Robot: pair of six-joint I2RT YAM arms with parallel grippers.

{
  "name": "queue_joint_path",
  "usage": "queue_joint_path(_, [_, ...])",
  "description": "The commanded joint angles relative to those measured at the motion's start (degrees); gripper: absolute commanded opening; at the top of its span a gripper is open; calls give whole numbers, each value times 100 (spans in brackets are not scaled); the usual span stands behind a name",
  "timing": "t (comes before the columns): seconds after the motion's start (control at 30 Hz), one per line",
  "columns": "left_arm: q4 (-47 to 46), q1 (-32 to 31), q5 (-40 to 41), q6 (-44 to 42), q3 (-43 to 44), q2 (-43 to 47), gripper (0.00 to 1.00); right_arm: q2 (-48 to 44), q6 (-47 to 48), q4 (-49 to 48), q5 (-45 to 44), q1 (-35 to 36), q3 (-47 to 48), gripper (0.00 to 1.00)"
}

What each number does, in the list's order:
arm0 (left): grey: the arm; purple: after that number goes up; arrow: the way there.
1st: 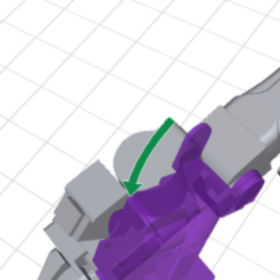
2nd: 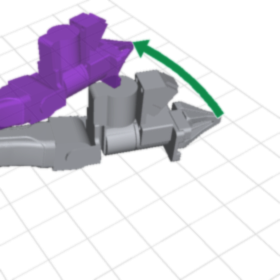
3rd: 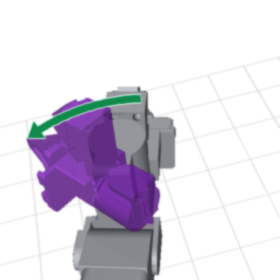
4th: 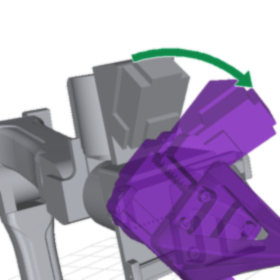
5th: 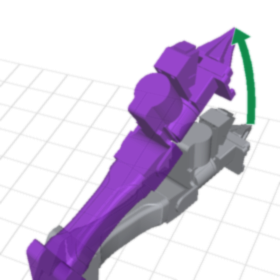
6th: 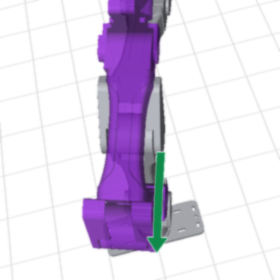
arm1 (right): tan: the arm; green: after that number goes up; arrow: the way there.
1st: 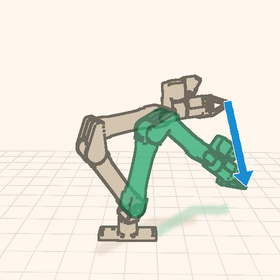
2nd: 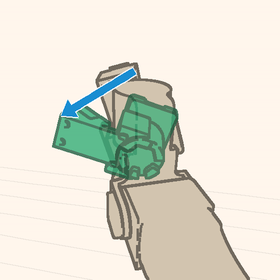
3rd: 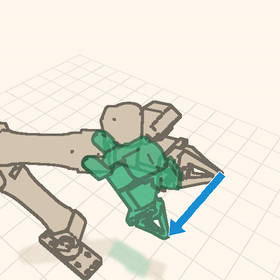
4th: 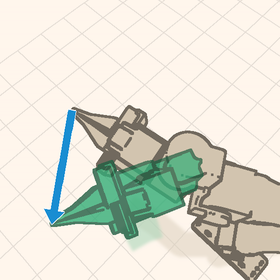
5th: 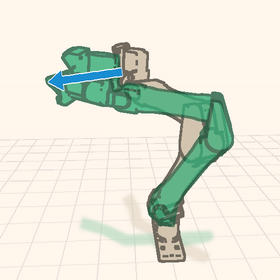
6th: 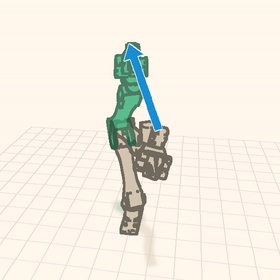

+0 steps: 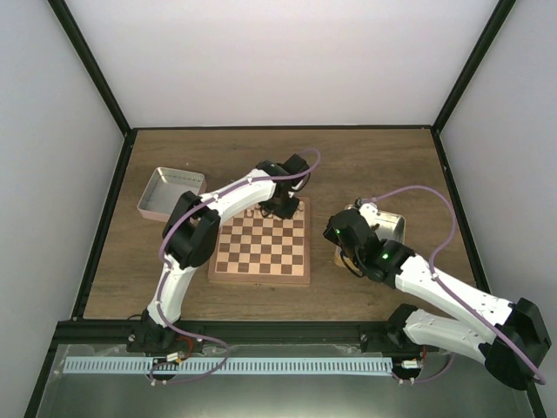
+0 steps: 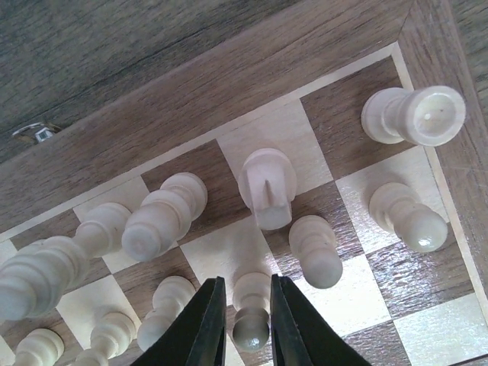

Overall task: Set up the chess pieces on the board
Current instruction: Place the chess piece on the chessboard.

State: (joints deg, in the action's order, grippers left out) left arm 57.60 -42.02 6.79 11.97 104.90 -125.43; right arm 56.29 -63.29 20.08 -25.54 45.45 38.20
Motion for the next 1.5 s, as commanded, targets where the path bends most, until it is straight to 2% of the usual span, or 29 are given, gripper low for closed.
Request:
queue_joint_path(0.0, [91,15,-66,-49,168,-4,21,-28,-79,-64,-127,-14,-32,13])
queue_joint_path(0.13, [99,8,-84,-28,-21,110,26,-48,-85,-61,-132,-15,-43,13])
queue_joint_path(0.4, [23,3,-122,-10,-288,159,21,-21,-87,-92,-87,-13,-49,13])
queue_joint_path(0.5, [-68,6,-42,7,-337,215,15,-39,-96,-83,-99,-10,-50,13])
queue_joint_path(0.93, [-241,16,1,-54,-266,159,15,-13,-105,-60,-75,-18,-19,13])
queue_joint_path(1.0, [-241,14,20,-55,-292,165,16,-9,-105,-73,-77,-13,-18,13])
queue_joint_path(1.2, [-206,13,-13,-105,-321,166,28,9,-81,-91,-74,-9,6,13])
queue_joint_path(1.47, [-159,3,-126,-40,-345,438,25,-13,-40,-117,-49,-15,21,13])
